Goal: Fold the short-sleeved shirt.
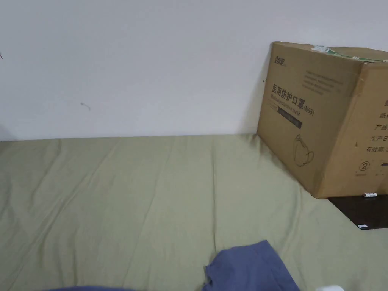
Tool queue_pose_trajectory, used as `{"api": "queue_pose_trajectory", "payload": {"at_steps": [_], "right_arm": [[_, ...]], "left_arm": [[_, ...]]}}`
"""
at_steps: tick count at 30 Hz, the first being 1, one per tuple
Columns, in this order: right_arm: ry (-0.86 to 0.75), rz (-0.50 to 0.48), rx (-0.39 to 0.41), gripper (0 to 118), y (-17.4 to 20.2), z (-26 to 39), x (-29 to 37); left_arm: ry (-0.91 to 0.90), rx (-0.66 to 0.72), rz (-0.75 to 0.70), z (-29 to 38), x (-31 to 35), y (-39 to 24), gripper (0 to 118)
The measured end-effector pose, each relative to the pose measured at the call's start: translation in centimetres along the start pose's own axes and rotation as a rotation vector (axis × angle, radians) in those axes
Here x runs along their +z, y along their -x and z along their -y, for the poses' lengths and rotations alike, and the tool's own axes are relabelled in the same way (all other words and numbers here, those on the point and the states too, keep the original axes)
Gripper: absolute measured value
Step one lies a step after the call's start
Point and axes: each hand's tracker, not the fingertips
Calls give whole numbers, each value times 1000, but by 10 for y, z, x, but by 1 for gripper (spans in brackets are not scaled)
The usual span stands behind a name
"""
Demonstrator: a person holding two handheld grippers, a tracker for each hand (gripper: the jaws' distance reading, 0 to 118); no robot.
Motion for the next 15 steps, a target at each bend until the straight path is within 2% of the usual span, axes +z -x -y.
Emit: {"api": "queue_pose_trajectory", "payload": {"at_steps": [5,6,7,8,9,10,12,13,15], "right_arm": [[42,55,58,17,9,39,12],[35,56,52,22,9,42,11],[10,60,32,32,9,43,12],[-33,83,8,54,9,43,15],[-96,96,-19,93,10,45,21],[-145,94,-43,93,10,44,29],[-184,99,-85,113,13,40,49],[-247,101,-116,118,16,40,66],[-331,69,-135,118,24,38,90]], "left_arm": [[41,-88,19,15,11,-13,11],[32,-98,16,17,11,-14,18],[15,-102,19,18,12,-14,32],[-22,-92,30,19,14,-4,58],[-45,-73,30,16,19,-3,99],[-55,-36,35,13,24,-3,99],[-102,-1,63,10,36,-1,118],[-186,-4,91,7,50,-4,116],[-252,-27,67,-2,66,-14,115]]}}
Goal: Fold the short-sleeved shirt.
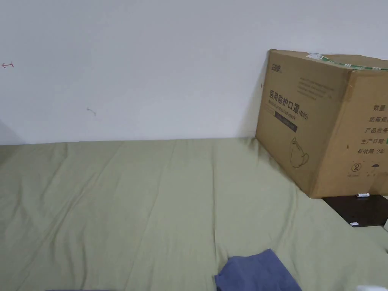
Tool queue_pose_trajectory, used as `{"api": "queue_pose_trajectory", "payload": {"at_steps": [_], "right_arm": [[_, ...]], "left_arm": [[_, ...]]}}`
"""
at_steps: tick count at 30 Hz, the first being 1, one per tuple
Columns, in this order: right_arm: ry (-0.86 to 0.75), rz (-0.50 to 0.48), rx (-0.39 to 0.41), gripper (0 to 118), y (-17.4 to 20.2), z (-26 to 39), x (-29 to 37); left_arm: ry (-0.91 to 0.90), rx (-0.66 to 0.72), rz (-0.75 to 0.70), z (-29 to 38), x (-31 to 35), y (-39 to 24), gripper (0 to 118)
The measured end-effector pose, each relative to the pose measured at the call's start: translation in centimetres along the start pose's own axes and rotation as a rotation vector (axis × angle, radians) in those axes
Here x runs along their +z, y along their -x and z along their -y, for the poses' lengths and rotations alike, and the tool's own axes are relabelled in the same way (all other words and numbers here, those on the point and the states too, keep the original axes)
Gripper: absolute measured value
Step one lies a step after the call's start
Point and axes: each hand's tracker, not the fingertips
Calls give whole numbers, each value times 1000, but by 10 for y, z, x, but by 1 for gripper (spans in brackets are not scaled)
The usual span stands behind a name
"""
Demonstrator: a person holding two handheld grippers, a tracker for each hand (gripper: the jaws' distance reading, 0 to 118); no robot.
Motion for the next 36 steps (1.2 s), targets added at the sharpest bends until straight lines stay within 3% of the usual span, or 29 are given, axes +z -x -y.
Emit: {"api": "queue_pose_trajectory", "payload": {"at_steps": [5,7,8,9,10,11,14,18,22,25,26,27,28,29,30,31,36], "right_arm": [[-291,-13,-72,117,44,-8,65],[-472,-74,-118,112,68,-2,88],[-520,-85,-133,102,77,0,93],[-544,-78,-144,65,88,1,96],[-552,-66,-165,14,97,2,98],[-524,-54,-178,0,101,-1,95],[-426,-223,-241,0,96,-10,88],[-463,-92,-163,0,98,-13,91],[-439,-114,-170,0,96,-11,84],[-383,-112,-148,0,97,-11,74],[-373,-113,-144,0,87,-6,66],[-359,-117,-137,0,86,-6,63],[-341,-122,-133,0,85,-6,59],[-328,-122,-131,0,84,-6,56],[-313,-115,-128,0,85,-4,50],[-297,-110,-122,0,84,-4,46],[-242,-79,-96,0,81,-6,27]], "left_arm": [[-306,-39,-41,-2,35,-56,118],[-390,-6,-5,5,42,-74,109],[-437,5,-6,9,45,-82,91],[-472,9,-14,14,48,-92,37],[-474,0,-37,14,47,-101,0],[-448,-35,-87,14,42,-107,0],[-403,-121,-47,15,40,-117,0],[-362,-152,-127,-1,39,-111,0],[66,-26,9,-55,-24,-58,0],[200,-30,9,-66,-92,-19,3],[211,-47,-39,-67,-110,-8,8],[228,-69,-92,-67,-129,0,22],[255,-102,-116,-67,-148,11,59],[293,-114,-117,-65,-169,14,104],[350,-127,-133,-64,-170,20,116],[280,-111,-124,-71,-182,25,111],[425,-199,-178,-59,-264,24,112]]}}
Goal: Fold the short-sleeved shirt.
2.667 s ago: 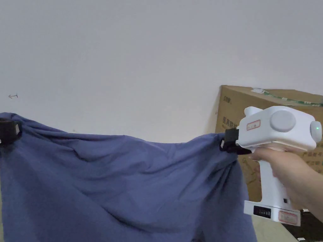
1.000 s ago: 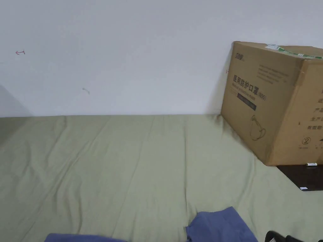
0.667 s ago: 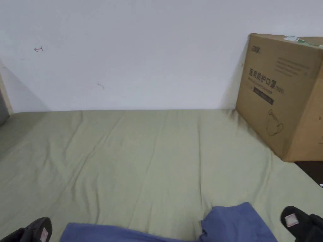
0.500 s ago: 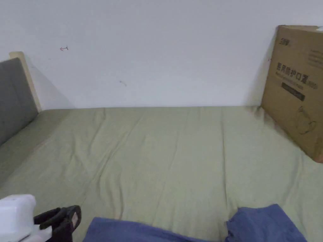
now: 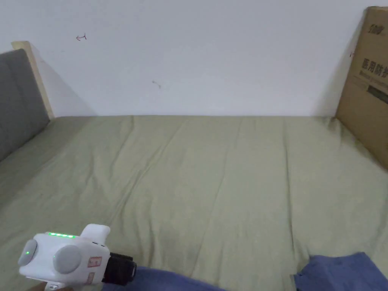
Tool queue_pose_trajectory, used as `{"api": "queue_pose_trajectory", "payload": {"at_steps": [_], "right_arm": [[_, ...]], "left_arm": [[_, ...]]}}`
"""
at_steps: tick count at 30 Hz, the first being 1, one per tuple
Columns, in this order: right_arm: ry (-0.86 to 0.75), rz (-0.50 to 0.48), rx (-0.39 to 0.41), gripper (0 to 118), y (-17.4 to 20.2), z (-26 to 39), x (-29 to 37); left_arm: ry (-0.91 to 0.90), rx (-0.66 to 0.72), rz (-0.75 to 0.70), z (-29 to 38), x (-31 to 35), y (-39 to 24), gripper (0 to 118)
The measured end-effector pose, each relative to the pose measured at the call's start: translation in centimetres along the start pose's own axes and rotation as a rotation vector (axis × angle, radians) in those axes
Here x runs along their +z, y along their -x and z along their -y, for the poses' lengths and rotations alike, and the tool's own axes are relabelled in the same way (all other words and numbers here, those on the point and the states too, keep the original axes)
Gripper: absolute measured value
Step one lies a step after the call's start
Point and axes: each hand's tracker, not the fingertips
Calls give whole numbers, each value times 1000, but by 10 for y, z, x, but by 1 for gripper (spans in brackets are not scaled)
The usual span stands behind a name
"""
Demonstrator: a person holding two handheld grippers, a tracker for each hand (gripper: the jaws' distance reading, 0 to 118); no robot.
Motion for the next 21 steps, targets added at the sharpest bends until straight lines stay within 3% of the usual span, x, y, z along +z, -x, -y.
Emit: {"api": "queue_pose_trajectory", "payload": {"at_steps": [2,5,7,8,10,11,16,19,21], "right_arm": [[17,10,-2,0,0,1,-6],[32,25,-14,0,-4,2,-13],[36,34,-24,0,-5,4,-16],[39,38,-28,0,-6,5,-18],[51,40,-46,0,-9,7,-20],[57,39,-59,0,-10,7,-21],[42,22,-121,0,-28,-9,-27],[59,12,-111,0,-52,-39,-52],[148,58,-78,0,-71,-58,-84]], "left_arm": [[88,-20,6,16,-32,3,112],[55,-20,-2,23,-31,-4,115],[18,-68,-51,28,-17,-15,101],[-9,-110,-52,33,-9,-21,87],[-60,-178,-59,34,10,-41,26],[-69,-193,-48,38,15,-48,4],[-78,-245,-74,43,17,-59,4],[-119,-88,-4,39,28,-46,4],[-152,-34,29,39,39,-41,4]]}}
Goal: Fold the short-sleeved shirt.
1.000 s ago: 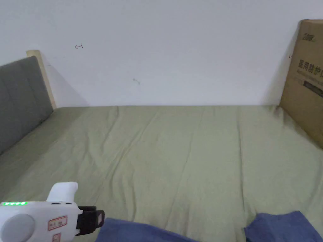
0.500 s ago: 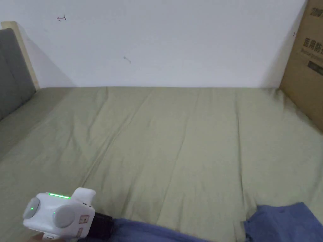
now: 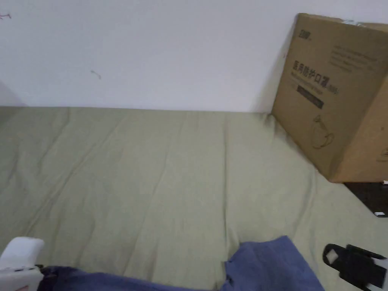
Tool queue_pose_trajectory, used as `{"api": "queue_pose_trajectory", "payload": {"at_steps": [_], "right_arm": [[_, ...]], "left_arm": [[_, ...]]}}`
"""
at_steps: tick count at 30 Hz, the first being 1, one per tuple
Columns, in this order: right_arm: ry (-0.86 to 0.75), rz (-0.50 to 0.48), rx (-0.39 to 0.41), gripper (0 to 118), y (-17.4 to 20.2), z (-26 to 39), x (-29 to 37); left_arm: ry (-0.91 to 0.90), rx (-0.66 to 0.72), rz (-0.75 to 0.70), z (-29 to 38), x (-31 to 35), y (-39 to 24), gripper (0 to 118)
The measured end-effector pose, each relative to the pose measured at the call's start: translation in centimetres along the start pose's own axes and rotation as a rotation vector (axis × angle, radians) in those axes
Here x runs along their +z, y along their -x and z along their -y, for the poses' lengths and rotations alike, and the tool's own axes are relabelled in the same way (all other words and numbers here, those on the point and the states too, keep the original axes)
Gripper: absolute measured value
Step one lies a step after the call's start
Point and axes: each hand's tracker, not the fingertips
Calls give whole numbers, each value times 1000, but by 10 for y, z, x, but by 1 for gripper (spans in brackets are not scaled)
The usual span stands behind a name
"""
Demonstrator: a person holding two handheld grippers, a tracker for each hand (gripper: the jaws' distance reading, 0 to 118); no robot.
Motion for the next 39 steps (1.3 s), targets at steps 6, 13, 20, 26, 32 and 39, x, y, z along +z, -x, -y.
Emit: {"api": "queue_pose_trajectory", "payload": {"at_steps": [6,13,20,26,32,39], "right_arm": [[322,235,209,115,-40,-27,-116],[537,446,262,115,-69,-7,-181],[617,365,300,87,-41,7,-183],[535,237,294,0,-30,0,-154],[293,134,103,0,-30,-22,-89],[96,113,191,0,2,-76,22]], "left_arm": [[-77,22,18,2,29,3,4],[-77,105,50,5,44,7,4],[-32,96,39,7,31,2,4],[-30,140,42,7,39,-1,4],[-133,142,39,-3,87,3,4],[-324,105,25,-36,182,-3,4]]}}
